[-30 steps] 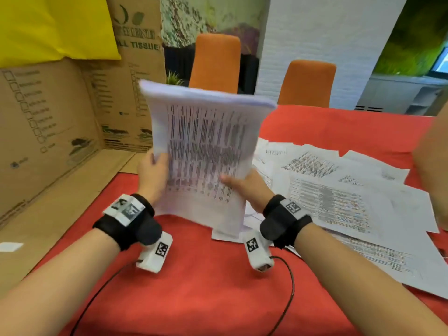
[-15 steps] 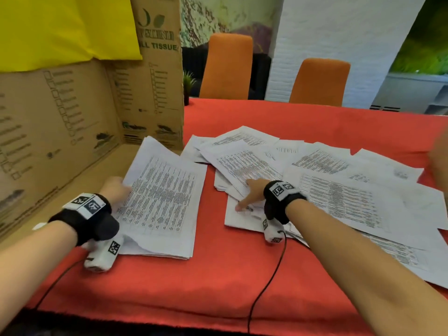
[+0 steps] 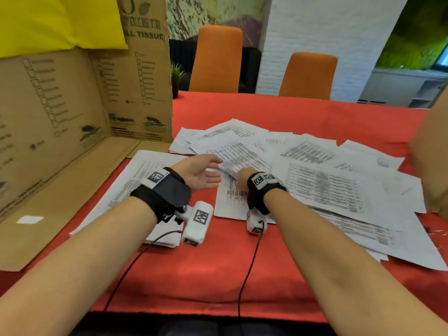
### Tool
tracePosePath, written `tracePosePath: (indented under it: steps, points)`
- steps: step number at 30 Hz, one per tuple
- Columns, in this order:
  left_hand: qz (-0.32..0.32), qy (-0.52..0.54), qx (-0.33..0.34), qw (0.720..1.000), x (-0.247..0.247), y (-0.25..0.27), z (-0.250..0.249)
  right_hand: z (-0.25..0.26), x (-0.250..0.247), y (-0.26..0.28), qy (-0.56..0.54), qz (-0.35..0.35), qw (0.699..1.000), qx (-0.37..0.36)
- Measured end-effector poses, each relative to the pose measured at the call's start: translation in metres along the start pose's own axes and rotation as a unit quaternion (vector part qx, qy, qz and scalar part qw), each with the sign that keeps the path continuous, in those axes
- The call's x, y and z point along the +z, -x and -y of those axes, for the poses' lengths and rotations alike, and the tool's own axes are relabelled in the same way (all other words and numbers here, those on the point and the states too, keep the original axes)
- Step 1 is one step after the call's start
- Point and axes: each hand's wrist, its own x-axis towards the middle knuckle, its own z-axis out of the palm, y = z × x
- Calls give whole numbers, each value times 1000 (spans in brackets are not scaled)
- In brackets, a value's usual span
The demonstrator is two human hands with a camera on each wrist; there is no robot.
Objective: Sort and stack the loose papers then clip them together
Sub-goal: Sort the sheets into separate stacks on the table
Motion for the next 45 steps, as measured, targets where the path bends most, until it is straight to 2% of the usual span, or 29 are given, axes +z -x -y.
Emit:
tracePosePath:
  steps: [4,6,8,10,12,14,15,16,17,18,20,21,22,24,26,27,29,31,34,37,38,40,42,43,44,45]
  points:
    - [-67,19,-6,998,12,-24,7,-32,-23,2,-61,2,998,19]
    - [-95,52,3,994,14,-34,11,-55,-28,-1,-199,25,979,38]
    - [-131,63,47,988,18,-44,13,-76,-29,-8,-289,10,957,40]
    - [-148,34,90,984,25,-55,10,-76,-34,1,-317,-46,947,2]
    - [-111,-13,107,988,39,-60,3,-62,-32,13,-315,-79,945,-45]
    - [-76,-27,105,991,51,-64,-4,-43,-30,28,-315,-2,939,-136]
    - [-92,-23,105,990,51,-72,-5,-39,-31,34,-331,60,927,-164]
    - [-121,-20,113,986,49,-78,-6,-41,-35,38,-362,112,911,-161]
    - [-145,-15,119,982,43,-84,-5,-49,-42,40,-381,125,905,-145]
    - [-158,-15,117,980,34,-92,-3,-62,-51,37,-372,102,914,-129]
    - [-157,-31,119,980,14,-103,-1,-97,-66,26,-246,34,965,-78]
    - [-143,-41,127,981,6,-110,0,-114,-69,21,-145,31,988,-46]
    - [-130,-43,128,982,1,-114,-1,-125,-70,21,-45,59,997,-18]
    - [-111,-44,127,985,-2,-119,-4,-138,-63,24,96,143,985,13]
    - [-131,-57,155,978,1,-121,-9,-142,-45,30,142,199,969,5]
    - [-144,-70,192,968,3,-123,-12,-142,-36,30,143,198,970,-5]
    - [-200,-141,245,938,5,-122,-25,-142,-22,24,137,174,975,-24]
    - [-229,-135,276,924,2,-120,-37,-143,-15,16,144,146,978,-33]
    - [-213,-71,257,940,-3,-117,-43,-137,-1,18,190,98,975,-56]
    - [-218,-77,220,948,-10,-115,-35,-138,-9,21,182,36,979,-83]
    - [-208,-69,202,955,-14,-114,-33,-141,-23,21,150,-1,986,-74]
    - [-174,-64,169,968,-17,-109,-28,-152,-56,19,30,-140,989,-39]
    - [-166,-129,146,967,-17,-105,-25,-159,-87,21,-96,-313,944,-43]
    - [-153,-181,125,963,-16,-104,-24,-157,-97,26,-149,-372,913,-76]
    - [-125,-236,101,959,-13,-102,-21,-150,-102,30,-183,-400,889,-124]
    - [-95,-281,79,952,-9,-103,-16,-138,-103,37,-204,-393,879,-180]
